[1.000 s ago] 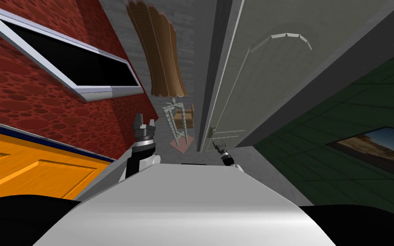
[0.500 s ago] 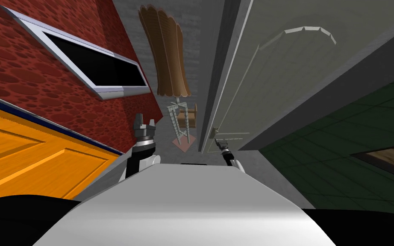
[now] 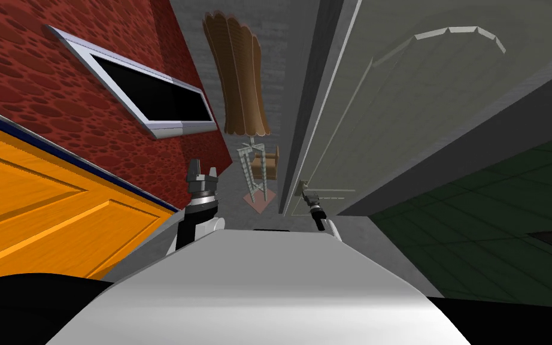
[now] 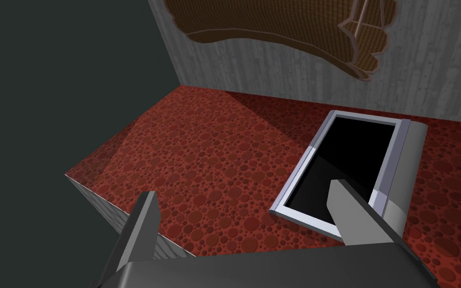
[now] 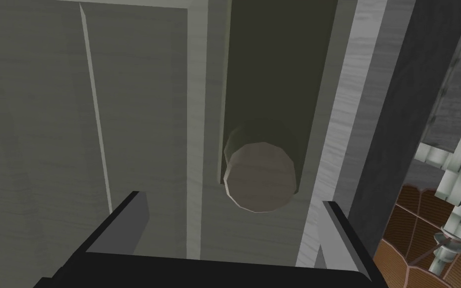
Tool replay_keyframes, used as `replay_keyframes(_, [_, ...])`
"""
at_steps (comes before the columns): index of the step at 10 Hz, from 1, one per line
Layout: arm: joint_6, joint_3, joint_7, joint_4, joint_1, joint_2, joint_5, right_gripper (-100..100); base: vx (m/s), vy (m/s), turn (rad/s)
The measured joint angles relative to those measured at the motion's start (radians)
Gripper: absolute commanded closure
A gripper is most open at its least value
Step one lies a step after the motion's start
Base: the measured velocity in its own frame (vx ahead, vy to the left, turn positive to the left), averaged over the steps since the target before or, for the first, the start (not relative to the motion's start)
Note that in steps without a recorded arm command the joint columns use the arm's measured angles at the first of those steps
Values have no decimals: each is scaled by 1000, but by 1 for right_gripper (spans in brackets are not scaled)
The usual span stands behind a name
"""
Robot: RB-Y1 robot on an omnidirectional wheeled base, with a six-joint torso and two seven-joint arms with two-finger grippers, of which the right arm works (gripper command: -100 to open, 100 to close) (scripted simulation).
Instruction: Pull the door open
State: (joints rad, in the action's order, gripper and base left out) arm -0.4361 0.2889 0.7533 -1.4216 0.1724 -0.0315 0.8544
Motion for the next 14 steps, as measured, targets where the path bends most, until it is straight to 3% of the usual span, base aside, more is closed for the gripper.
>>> replay_keyframes(4, [25, 32, 21, 60, -95, 53, -13, -100, 55, -54, 95])
replay_keyframes(5, [28, 31, 21, 60, -97, 55, -13, 100, -5, 6, -7])
replay_keyframes(11, [25, 29, 21, 62, -95, 55, -12, 100, -13, 4, 14])
replay_keyframes(14, [50, 32, 82, 72, -101, 34, 36, 100, -97, -17, 92])
